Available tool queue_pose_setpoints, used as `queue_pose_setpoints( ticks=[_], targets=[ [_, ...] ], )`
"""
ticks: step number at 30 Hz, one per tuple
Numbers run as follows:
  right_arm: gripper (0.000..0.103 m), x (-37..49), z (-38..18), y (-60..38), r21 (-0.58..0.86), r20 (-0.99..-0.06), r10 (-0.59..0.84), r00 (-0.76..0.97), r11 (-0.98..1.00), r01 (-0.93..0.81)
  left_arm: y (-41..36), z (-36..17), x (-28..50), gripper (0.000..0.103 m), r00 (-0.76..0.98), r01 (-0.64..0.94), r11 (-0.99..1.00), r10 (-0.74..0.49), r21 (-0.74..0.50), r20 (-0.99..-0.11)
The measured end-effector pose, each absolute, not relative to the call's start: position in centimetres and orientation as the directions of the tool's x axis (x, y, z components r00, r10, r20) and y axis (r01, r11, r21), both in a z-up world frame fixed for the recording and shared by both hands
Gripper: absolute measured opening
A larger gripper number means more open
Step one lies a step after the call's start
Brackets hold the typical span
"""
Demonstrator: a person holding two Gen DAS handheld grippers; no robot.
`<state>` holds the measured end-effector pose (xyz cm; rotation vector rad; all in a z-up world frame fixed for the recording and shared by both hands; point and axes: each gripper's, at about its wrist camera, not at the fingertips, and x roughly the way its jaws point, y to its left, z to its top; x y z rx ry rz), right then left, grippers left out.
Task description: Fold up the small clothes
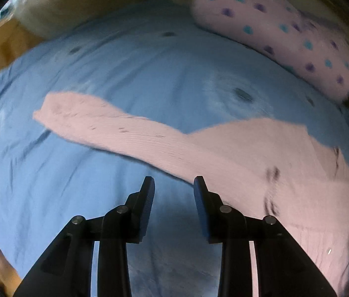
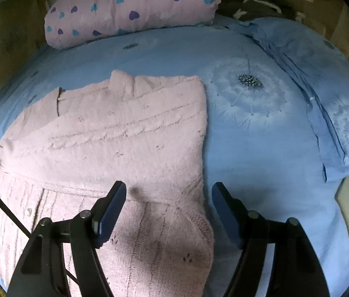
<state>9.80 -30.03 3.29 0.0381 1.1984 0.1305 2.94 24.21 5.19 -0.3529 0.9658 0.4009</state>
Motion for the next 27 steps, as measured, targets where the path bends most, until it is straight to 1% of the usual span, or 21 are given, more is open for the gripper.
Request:
queue_pose_setpoints(
  ticks=[5, 11, 14, 19, 23, 27],
  targets=[
    [0.075, 10.0, 2.9, -29.4, 0.091, -0.93, 0.115, 0.35, 0.992, -0.085, 29.2, 3.3, 2.5, 0.027, 0.508, -0.596, 0.763, 0.119, -0.249, -0.853],
    [0.075, 10.0, 2.5, -28.7, 0.064, -0.935, 0.096, 0.342, 0.992, -0.105, 32.7, 1.5, 1.9, 0.027, 0.561, -0.684, 0.614, 0.096, -0.394, -0.822],
    [0.075, 10.1, 2.4, -28.6, 0.059, -0.935, 0.092, 0.343, 0.993, -0.105, 34.1, 0.8, 1.6, 0.029, 0.568, -0.717, 0.552, 0.108, -0.425, -0.816],
    [0.075, 10.0, 2.4, -28.5, 0.054, -0.935, 0.087, 0.344, 0.993, -0.106, 36.0, -0.8, 1.5, 0.029, 0.552, -0.756, 0.489, 0.122, -0.434, -0.825],
    [0.075, 9.9, 2.1, -28.4, 0.044, -0.937, 0.079, 0.341, 0.993, -0.11, 36.6, -1.7, 1.3, 0.029, 0.588, -0.756, 0.435, 0.123, -0.49, -0.799],
    [0.075, 10.0, 1.8, -28.4, 0.045, -0.938, 0.077, 0.337, 0.994, -0.101, 37.0, -1.7, 1.5, 0.029, 0.614, -0.743, 0.433, 0.139, -0.51, -0.777]
  ],
)
